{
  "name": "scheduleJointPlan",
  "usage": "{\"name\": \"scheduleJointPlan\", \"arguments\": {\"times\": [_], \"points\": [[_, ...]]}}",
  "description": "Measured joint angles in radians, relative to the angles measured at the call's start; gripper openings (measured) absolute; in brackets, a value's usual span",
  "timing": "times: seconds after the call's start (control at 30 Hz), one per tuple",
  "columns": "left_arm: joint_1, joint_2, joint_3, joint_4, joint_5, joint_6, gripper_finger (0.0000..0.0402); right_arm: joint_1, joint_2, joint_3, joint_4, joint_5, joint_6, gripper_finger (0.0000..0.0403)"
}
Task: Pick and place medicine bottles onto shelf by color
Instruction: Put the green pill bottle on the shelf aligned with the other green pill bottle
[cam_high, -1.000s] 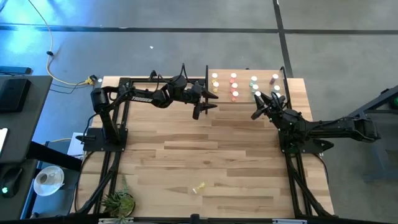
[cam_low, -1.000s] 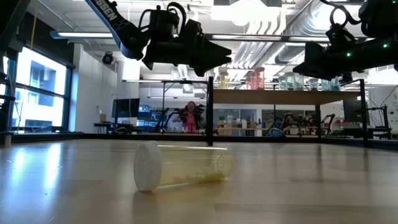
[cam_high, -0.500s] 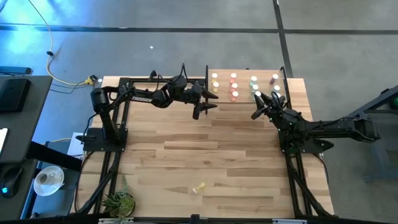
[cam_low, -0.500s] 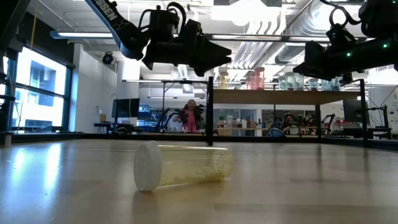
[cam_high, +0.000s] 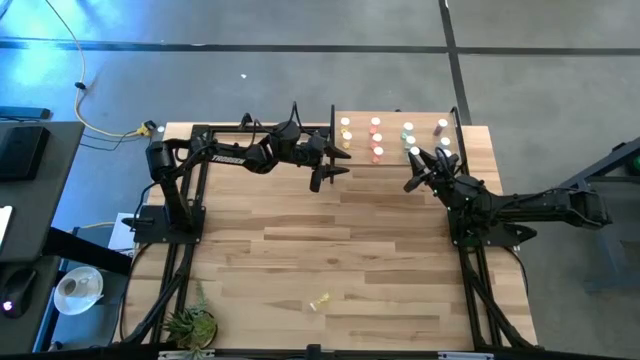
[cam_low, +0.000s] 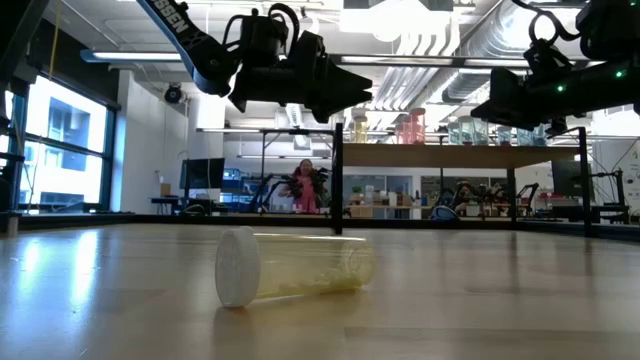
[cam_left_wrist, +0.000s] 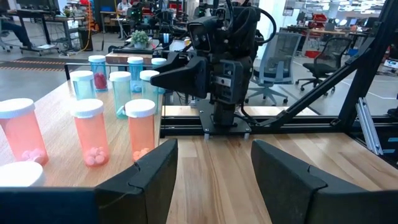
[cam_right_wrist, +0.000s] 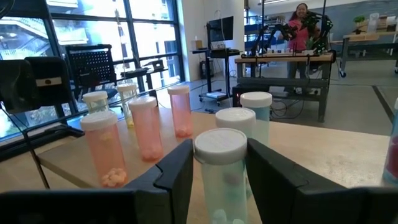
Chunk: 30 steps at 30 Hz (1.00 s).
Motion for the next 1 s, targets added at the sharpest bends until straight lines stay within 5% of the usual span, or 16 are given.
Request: {"name": "scheduleJointPlan", "arguments": {"times": [0.73, 1.0], "points": [[0.000, 0.000, 0.000, 0.000, 0.000, 0.000, 0.0195, 0.000, 0.000, 0.000, -0.008, -0.001, 0.019, 0.0137], [0.000, 0.000, 0.000, 0.000, 0.000, -0.007, 0.0195, 0.000, 0.000, 0.000, -0.009, -0.001, 0.019, 0.0180]]}}
